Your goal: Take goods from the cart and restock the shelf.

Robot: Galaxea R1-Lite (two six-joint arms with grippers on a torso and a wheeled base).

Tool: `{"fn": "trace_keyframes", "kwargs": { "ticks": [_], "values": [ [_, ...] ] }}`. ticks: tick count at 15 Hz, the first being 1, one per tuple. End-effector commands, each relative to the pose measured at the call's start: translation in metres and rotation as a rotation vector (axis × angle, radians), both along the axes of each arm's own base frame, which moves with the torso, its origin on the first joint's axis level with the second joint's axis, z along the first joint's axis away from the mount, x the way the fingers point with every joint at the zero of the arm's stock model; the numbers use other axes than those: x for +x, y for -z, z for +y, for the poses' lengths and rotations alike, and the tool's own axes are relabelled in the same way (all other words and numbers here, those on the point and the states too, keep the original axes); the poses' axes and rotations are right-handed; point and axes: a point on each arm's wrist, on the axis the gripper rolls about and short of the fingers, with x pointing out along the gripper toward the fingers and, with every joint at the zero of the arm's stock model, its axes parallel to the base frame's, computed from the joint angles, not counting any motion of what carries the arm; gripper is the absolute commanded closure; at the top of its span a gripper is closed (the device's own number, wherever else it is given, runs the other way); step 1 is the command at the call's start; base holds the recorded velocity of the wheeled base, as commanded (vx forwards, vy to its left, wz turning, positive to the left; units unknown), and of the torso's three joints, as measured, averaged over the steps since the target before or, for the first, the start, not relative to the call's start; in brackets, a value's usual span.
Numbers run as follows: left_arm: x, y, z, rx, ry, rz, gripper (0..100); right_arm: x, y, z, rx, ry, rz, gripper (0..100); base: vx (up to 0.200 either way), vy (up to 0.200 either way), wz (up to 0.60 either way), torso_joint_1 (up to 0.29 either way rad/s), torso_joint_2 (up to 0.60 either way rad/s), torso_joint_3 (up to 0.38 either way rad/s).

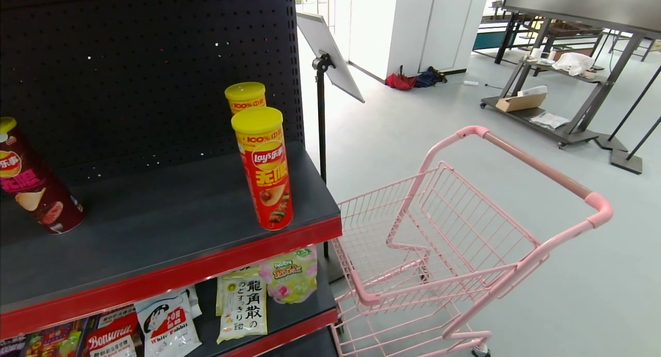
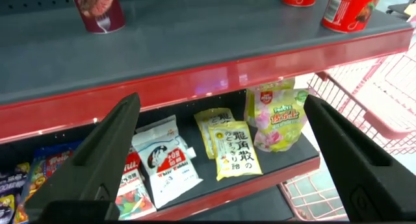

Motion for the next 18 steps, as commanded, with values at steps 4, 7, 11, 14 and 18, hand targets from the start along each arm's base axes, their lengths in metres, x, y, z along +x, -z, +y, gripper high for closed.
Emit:
{"fn": "trace_keyframes", "kwargs": {
  "ticks": [4, 7, 11, 14, 18],
  "values": [
    [0.000, 0.000, 0.000, 0.000, -0.001, 0.001, 0, 0.019, -0.007, 0.001, -0.019, 0.000, 0.028, 100, 0.000, 0.000, 0.00, 0.055, -0.13, -0.072],
    [0.000, 0.000, 0.000, 0.000, -0.001, 0.001, 0, 0.019, -0.006, 0.001, -0.028, -0.003, 0.033, 100, 0.000, 0.000, 0.60, 0.002, -0.01, 0.001],
    [0.000, 0.000, 0.000, 0.000, -0.001, 0.001, 0, 0.018, -0.005, 0.001, -0.028, -0.003, 0.031, 100, 0.000, 0.000, 0.60, 0.007, 0.00, 0.004],
    [0.000, 0.000, 0.000, 0.002, -0.001, 0.001, 0, 0.013, 0.004, 0.001, -0.044, 0.002, 0.024, 100, 0.000, 0.000, 0.00, 0.000, 0.00, 0.000],
    [0.000, 0.000, 0.000, 0.005, 0.000, 0.001, 0, -0.017, 0.035, -0.001, -0.033, -0.008, -0.088, 100, 0.000, 0.050, 0.00, 0.001, 0.00, 0.002]
  ]
}}
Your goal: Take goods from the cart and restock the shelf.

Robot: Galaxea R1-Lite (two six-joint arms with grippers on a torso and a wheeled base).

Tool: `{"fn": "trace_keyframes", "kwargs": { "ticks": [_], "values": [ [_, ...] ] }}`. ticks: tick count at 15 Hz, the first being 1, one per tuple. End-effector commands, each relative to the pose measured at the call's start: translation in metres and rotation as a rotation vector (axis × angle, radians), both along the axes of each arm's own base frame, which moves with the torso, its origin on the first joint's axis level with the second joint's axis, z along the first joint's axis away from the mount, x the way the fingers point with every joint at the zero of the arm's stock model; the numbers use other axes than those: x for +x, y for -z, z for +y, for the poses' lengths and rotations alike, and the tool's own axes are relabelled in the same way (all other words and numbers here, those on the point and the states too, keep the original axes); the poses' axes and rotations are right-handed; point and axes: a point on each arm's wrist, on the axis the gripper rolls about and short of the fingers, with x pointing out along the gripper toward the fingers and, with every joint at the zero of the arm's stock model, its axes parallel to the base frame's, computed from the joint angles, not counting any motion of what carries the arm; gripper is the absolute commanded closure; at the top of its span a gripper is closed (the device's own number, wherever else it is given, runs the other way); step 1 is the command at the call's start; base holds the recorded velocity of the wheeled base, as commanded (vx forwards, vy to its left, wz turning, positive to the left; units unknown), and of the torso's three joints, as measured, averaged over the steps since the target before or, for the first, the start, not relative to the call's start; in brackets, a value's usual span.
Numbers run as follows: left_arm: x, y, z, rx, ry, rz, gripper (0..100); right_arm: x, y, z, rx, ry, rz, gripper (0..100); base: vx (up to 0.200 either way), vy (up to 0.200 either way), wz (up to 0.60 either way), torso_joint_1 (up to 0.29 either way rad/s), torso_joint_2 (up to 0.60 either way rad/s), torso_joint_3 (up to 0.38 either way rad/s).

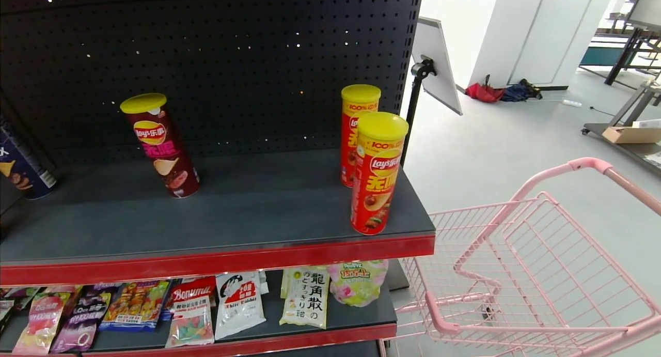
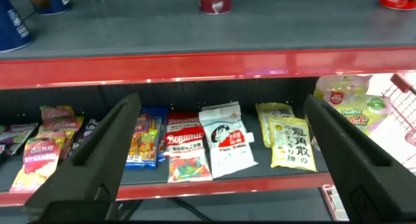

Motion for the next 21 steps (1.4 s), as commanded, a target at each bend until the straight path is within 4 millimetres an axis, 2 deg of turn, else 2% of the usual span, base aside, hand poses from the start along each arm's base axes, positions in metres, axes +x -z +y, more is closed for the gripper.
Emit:
{"fn": "trace_keyframes", "kwargs": {
  "ticks": [1, 6, 21],
  "values": [
    [0.000, 0.000, 0.000, 0.001, -0.001, 0.000, 0, -0.020, 0.023, -0.002, 0.006, -0.006, -0.087, 100, 0.000, 0.200, 0.00, -0.007, 0.00, 0.002],
    [0.000, 0.000, 0.000, 0.001, -0.001, 0.000, 0, -0.028, 0.038, -0.002, 0.013, -0.011, -0.128, 100, 0.000, 0.200, 0.00, 0.003, 0.00, 0.002],
    [0.000, 0.000, 0.000, -0.001, -0.001, 0.000, 0, -0.025, 0.044, -0.002, 0.026, -0.012, -0.108, 100, 0.000, 0.200, 0.00, 0.002, 0.00, 0.002]
  ]
}}
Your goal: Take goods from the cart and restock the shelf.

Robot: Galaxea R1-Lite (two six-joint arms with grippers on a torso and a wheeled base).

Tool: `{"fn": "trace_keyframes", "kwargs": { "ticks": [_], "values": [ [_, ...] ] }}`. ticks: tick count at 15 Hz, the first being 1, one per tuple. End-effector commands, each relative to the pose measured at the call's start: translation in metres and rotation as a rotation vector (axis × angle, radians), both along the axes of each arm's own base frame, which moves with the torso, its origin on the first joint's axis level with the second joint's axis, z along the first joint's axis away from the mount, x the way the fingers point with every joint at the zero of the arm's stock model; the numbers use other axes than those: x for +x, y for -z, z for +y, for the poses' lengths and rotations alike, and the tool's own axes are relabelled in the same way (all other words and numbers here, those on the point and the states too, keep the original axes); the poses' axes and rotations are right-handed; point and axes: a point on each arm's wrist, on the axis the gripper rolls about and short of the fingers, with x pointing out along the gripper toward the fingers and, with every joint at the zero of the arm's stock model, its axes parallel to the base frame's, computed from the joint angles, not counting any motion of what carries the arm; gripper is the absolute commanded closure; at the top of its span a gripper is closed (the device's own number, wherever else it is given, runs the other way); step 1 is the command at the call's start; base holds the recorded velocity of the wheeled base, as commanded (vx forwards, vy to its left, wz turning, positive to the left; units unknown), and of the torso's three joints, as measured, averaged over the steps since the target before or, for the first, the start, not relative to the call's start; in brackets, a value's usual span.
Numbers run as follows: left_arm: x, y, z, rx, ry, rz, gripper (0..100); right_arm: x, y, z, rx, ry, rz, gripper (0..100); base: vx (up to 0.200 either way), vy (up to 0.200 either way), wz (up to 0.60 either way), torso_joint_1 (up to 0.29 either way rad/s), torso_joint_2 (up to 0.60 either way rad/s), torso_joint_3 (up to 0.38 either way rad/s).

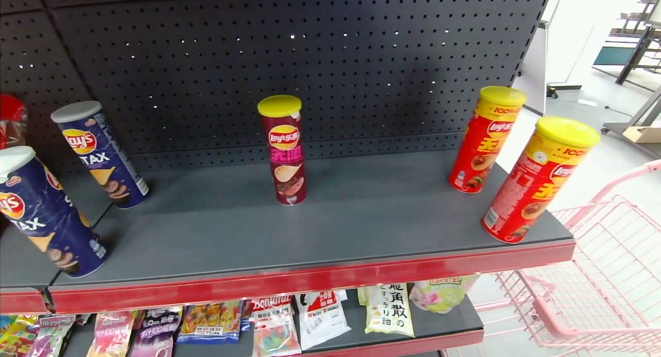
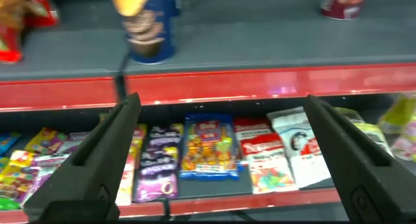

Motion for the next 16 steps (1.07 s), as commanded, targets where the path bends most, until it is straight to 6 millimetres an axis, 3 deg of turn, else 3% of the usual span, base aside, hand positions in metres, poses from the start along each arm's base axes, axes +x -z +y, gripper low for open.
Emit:
{"fn": "trace_keyframes", "kwargs": {
  "ticks": [1, 4, 16],
  "values": [
    [0.000, 0.000, 0.000, -0.001, -0.001, 0.001, 0, 0.001, 0.000, 0.000, -0.001, -0.001, 0.005, 100, 0.000, 0.200, 0.00, 0.007, 0.00, -0.002],
    [0.000, 0.000, 0.000, -0.002, -0.001, 0.001, 0, 0.002, 0.003, 0.000, -0.002, -0.001, 0.014, 100, 0.000, 0.200, 0.00, 0.005, 0.00, 0.001],
    [0.000, 0.000, 0.000, -0.004, -0.001, 0.001, 0, 0.005, 0.011, 0.000, -0.011, -0.002, 0.048, 100, 0.000, 0.000, 0.00, 0.000, 0.00, 0.000]
  ]
}}
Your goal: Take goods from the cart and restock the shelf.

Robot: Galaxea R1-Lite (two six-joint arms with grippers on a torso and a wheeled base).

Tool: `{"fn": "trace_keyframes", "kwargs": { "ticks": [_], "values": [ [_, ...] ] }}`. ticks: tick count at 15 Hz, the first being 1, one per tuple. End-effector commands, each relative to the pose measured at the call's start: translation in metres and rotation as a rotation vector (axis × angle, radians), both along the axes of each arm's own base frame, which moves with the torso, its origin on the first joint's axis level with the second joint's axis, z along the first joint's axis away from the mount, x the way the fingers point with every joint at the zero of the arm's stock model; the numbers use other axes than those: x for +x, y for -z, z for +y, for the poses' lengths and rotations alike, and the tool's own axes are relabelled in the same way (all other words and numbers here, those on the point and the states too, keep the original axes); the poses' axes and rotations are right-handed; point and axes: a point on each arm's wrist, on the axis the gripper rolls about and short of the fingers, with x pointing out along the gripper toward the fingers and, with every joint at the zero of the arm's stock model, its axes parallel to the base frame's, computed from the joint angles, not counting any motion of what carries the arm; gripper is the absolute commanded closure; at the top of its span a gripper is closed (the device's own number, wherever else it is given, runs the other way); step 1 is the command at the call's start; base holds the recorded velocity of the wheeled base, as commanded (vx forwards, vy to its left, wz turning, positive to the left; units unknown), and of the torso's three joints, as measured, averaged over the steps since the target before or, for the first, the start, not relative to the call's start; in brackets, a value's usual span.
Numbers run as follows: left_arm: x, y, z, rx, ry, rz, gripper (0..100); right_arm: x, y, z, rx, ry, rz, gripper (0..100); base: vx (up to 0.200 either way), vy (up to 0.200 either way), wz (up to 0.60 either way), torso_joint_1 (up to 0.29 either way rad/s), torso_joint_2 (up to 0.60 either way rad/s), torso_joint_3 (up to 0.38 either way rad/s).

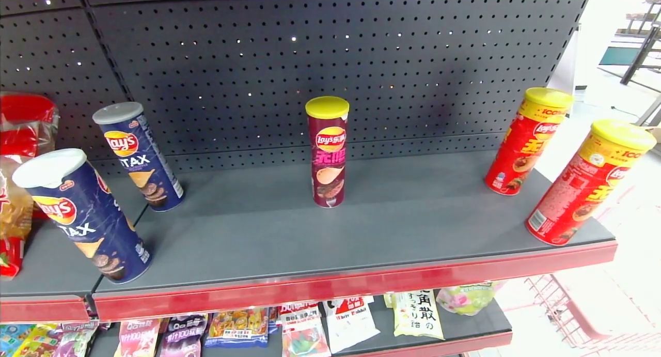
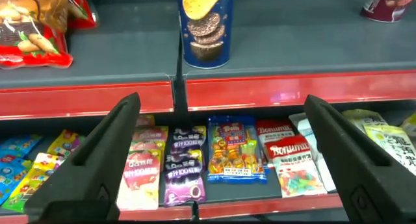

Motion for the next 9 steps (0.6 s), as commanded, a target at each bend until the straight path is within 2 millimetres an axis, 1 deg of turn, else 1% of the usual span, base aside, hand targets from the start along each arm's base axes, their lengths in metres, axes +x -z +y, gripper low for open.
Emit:
{"fn": "trace_keyframes", "kwargs": {
  "ticks": [1, 5, 6, 8, 9],
  "values": [
    [0.000, 0.000, 0.000, -0.001, -0.001, 0.001, 0, 0.001, 0.002, 0.000, -0.001, 0.001, 0.012, 100, 0.000, 0.000, 0.00, 0.000, 0.00, 0.000],
    [0.001, 0.000, 0.000, 0.006, 0.002, 0.009, 0, 0.003, 0.007, 0.000, -0.004, 0.001, 0.029, 100, 0.000, 0.000, 0.00, 0.000, 0.00, 0.000],
    [0.000, -0.001, -0.002, 0.043, 0.103, 0.003, 0, 0.010, 0.013, 0.001, 0.004, 0.000, -0.014, 100, 0.000, 0.000, 0.00, 0.000, 0.00, 0.000],
    [0.000, -0.001, -0.003, 0.075, 0.126, 0.000, 0, 0.019, 0.022, 0.001, 0.006, 0.006, -0.098, 100, 0.000, 0.000, 0.00, 0.000, 0.00, 0.000],
    [0.000, -0.001, -0.003, 0.075, 0.128, 0.000, 0, 0.022, 0.028, 0.002, 0.002, 0.013, -0.107, 100, 0.000, 0.000, 0.00, 0.000, 0.00, 0.000]
  ]
}}
